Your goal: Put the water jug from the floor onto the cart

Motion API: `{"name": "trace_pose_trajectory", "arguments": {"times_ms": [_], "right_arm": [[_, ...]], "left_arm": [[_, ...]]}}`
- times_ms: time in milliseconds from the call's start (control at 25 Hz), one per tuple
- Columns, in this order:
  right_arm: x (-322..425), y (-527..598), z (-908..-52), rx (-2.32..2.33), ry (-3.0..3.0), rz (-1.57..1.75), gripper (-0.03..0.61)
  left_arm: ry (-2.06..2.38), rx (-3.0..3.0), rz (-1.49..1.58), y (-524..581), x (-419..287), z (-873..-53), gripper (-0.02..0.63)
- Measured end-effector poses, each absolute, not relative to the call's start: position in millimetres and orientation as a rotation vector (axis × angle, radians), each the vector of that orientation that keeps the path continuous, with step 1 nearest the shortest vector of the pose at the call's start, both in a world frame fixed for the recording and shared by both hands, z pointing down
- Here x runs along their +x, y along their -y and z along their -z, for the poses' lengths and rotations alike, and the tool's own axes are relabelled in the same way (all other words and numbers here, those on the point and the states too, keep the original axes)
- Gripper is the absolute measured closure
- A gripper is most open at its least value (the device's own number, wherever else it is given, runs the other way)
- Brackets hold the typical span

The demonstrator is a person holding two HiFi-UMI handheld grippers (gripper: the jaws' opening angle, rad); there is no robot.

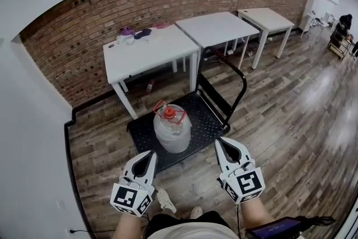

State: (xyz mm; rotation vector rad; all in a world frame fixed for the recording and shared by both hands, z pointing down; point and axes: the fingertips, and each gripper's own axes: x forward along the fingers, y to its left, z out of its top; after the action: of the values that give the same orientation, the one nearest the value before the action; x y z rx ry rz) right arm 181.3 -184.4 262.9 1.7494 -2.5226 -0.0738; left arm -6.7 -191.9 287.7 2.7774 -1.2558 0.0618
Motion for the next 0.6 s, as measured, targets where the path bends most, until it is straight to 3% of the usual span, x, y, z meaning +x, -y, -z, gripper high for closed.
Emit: {"name": "trace_pose_trajectory", "arguments": {"times_ms": [600], "right_arm": [[202.1,138.5,-257.8,1.832,2.490,-0.007,0.577]], "left_arm": [[1.312,2.746,0.022,148.8,-23.1,-269.1,0.615]]}}
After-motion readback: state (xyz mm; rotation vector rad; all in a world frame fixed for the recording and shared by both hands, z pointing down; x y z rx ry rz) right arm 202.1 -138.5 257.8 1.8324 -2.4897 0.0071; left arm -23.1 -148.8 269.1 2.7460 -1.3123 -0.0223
